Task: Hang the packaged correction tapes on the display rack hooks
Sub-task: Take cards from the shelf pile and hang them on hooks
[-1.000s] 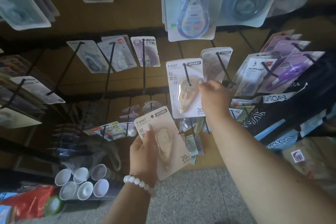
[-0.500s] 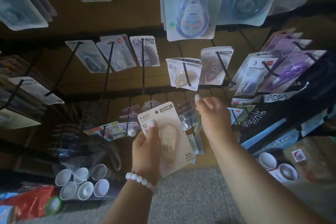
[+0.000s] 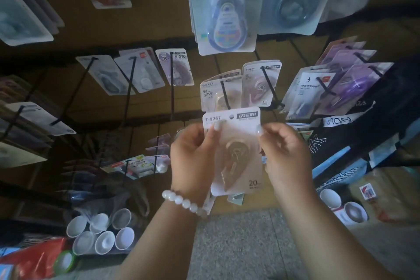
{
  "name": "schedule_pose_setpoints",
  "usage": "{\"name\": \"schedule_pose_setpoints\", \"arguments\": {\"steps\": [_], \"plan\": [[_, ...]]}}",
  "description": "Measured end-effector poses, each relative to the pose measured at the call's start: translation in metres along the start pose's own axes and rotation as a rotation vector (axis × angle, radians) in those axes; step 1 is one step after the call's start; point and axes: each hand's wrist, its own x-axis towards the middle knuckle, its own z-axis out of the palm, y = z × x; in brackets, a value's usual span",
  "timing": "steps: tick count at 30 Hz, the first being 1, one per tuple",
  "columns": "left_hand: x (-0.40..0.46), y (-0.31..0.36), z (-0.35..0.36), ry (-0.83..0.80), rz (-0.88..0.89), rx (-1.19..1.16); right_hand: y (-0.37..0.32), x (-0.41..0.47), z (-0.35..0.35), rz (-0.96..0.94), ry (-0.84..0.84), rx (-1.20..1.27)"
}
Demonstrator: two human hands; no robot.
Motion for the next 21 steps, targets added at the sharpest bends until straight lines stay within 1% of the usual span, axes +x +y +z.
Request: {"name": "schedule_pose_setpoints", "arguments": {"steps": [5, 11, 17, 21], "plan": [[0.017, 0.004, 0.012, 0.044, 0.017, 0.08, 0.0, 0.018, 0.004, 0.002, 0.025, -0.075], [0.023, -0.002, 0.017, 0.067, -0.006, 0.084, 0.002, 0.026, 0.009, -0.009, 0.032, -0.087], [0.024, -0.005, 0.016, 0.092, -0.005, 0.069, 0.004, 0.027, 0.011, -0.049, 0.0, -0.063], [0.025, -0.007, 0.015, 0.099, -0.008, 0.07, 0.004, 0.028, 0.012, -0.04, -0.034, -0.06]]}}
